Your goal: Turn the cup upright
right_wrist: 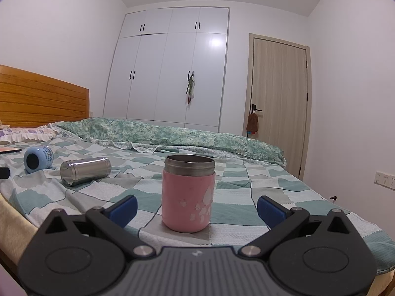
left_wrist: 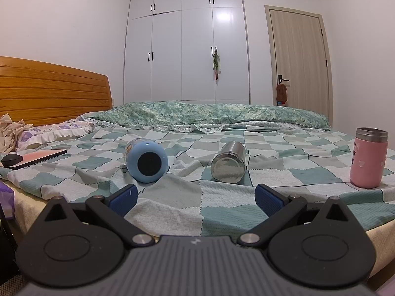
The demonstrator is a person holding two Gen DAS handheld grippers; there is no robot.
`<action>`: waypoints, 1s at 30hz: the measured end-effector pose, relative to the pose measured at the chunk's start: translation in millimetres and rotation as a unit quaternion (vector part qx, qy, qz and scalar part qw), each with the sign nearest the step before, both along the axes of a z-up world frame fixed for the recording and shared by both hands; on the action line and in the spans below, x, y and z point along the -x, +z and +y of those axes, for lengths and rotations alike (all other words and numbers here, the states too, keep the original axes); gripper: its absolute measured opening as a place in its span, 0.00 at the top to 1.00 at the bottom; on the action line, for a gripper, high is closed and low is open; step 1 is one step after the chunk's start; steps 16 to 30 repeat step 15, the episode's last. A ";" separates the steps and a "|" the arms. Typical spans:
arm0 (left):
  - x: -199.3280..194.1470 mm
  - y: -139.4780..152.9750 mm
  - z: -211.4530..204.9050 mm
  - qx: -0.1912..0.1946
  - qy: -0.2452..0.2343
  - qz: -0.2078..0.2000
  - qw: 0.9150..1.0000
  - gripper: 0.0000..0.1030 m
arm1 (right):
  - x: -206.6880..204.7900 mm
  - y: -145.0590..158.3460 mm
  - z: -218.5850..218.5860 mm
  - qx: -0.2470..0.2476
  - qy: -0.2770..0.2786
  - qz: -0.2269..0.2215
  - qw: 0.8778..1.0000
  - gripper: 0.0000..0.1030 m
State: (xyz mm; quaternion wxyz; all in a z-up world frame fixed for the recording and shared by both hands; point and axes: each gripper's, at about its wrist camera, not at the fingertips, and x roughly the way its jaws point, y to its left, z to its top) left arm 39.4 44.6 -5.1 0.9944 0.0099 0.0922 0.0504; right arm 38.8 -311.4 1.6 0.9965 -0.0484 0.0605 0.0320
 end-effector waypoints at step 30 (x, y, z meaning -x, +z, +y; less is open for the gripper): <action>1.1 3.0 -0.4 0.003 -0.008 -0.003 1.000 0.00 | 0.0 0.0 0.5 0.001 0.000 0.000 1.000 0.00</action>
